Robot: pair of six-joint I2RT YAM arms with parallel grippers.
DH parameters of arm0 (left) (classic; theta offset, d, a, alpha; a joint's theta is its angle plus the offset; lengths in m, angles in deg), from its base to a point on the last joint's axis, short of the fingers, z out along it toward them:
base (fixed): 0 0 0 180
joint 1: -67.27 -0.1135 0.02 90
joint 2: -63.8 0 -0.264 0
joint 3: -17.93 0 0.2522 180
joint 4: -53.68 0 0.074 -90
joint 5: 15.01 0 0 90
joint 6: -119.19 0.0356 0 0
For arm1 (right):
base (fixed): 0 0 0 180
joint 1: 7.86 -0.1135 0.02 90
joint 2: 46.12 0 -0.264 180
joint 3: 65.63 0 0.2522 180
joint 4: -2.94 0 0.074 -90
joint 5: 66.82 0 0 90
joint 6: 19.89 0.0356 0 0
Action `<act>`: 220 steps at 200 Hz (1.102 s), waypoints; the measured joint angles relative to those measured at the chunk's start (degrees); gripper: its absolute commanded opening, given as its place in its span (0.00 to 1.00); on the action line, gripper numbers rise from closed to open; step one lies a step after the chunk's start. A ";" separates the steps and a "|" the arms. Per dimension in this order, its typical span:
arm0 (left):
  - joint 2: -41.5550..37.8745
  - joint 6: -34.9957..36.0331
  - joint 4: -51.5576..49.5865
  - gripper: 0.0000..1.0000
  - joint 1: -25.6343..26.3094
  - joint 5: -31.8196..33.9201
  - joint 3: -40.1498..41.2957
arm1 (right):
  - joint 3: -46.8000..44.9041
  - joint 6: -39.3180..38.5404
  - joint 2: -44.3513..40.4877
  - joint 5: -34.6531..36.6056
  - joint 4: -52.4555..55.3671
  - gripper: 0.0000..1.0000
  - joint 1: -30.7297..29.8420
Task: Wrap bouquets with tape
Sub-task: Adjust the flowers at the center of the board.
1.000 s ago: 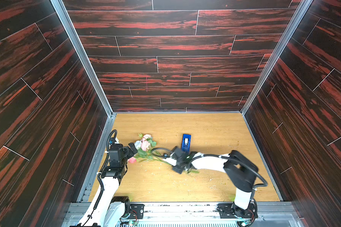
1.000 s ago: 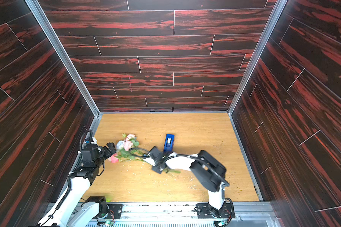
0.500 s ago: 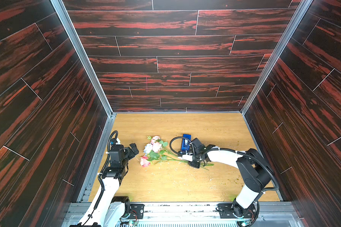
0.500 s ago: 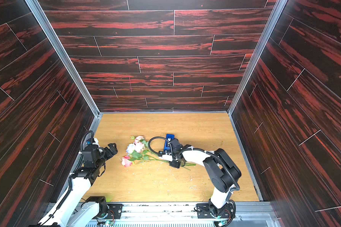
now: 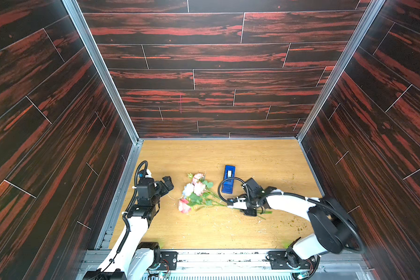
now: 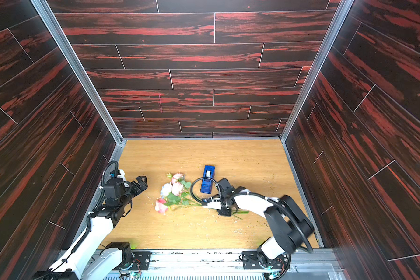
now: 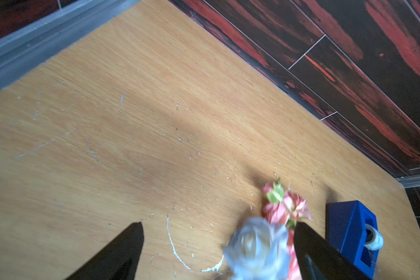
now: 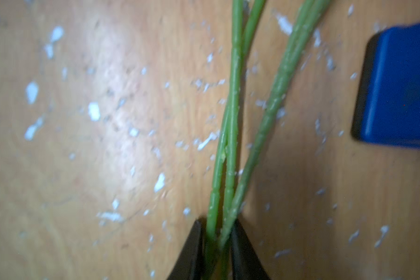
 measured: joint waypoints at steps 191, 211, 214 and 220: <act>2.80 3.39 0.94 1.00 5.88 -4.70 -2.34 | 5.60 37.68 -14.58 -5.66 -13.09 0.56 5.29; 3.67 4.66 0.81 1.00 8.11 -4.70 -3.39 | 5.60 48.96 -13.05 -6.82 -17.44 0.56 6.62; 3.89 4.92 0.79 1.00 8.57 -4.70 -3.56 | 5.57 50.86 -12.70 -7.32 -18.14 0.56 6.99; 4.11 5.38 0.72 1.00 9.27 -4.72 -3.85 | 5.44 53.88 -12.07 -8.07 -19.56 0.56 7.76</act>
